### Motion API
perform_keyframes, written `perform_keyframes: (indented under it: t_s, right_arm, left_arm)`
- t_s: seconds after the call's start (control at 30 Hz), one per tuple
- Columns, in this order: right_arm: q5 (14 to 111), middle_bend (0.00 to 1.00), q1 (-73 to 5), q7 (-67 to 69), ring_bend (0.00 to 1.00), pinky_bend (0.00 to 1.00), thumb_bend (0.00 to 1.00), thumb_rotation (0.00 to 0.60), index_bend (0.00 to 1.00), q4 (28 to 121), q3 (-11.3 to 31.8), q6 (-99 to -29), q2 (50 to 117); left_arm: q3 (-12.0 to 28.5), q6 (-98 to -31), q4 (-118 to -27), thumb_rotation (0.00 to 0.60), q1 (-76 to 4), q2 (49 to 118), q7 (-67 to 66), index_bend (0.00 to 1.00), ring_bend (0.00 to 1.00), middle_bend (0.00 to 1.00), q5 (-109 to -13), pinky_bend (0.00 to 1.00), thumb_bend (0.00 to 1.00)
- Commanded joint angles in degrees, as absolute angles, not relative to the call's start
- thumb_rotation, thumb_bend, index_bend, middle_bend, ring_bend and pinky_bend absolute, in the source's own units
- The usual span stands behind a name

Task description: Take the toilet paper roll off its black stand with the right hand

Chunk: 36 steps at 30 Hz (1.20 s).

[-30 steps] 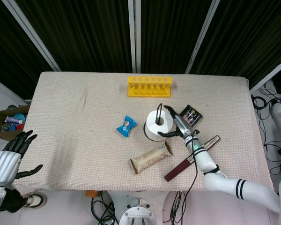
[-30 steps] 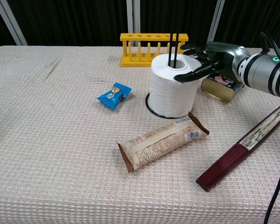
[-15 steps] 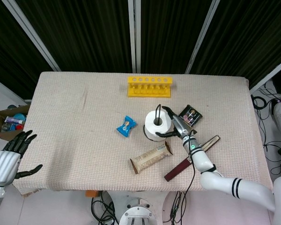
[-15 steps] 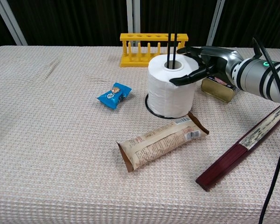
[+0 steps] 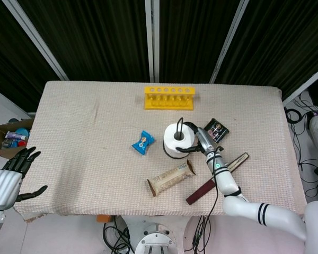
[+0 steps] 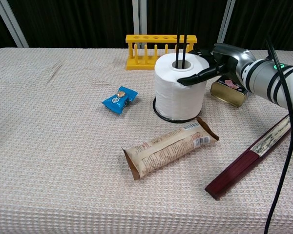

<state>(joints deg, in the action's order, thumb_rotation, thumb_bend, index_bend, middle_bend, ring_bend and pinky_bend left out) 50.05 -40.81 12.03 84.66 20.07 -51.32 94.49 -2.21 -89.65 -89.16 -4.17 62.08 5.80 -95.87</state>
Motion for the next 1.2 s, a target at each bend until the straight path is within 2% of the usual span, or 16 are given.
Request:
perform_keyframes:
  t_s: [0.03,0.43,0.8,0.97,1.2]
  right_arm:
    - [52.4,0.61,-39.6,14.6,0.43,0.38,0.27,0.6,0.66,87.3,21.5,-52.3,93.2]
    - [59.1,0.61,-34.7,23.9,0.43,0.38,0.27,0.6,0.66,104.5,28.6,-57.9,84.3]
    - [63.9,0.59,-29.5,38.6,0.43,0.38,0.26,0.6,0.66,114.3,34.4,-59.5,76.8]
    - [68.4,0.59,-25.7,40.8,0.43,0.38,0.26,0.6,0.66,113.8,35.6,-64.7,73.0]
    - [61.6,0.59,-22.9,24.2,0.43,0.38,0.26,0.6,0.66,104.2,32.0,-70.5,71.1]
  left_arm:
    - [-2.2,-89.6,-89.2,0.484,-4.2,62.1,5.8,0.11,0.06,0.06,-95.9,0.22,0.16]
    - [-2.3,-89.2,-89.5,0.484,-4.3,62.5,4.5,0.11,0.06,0.06,-96.1,0.22,0.16]
    - [-2.4,-89.0,-89.7,0.486,-4.4,62.5,4.0,0.11,0.06,0.06,-96.2,0.22,0.16]
    - [-2.3,-89.0,-89.6,0.487,-4.4,62.5,4.2,0.11,0.06,0.06,-96.0,0.22,0.16]
    - [-2.4,-88.6,-89.8,0.487,-4.7,62.7,3.8,0.11,0.06,0.06,-96.3,0.22,0.16]
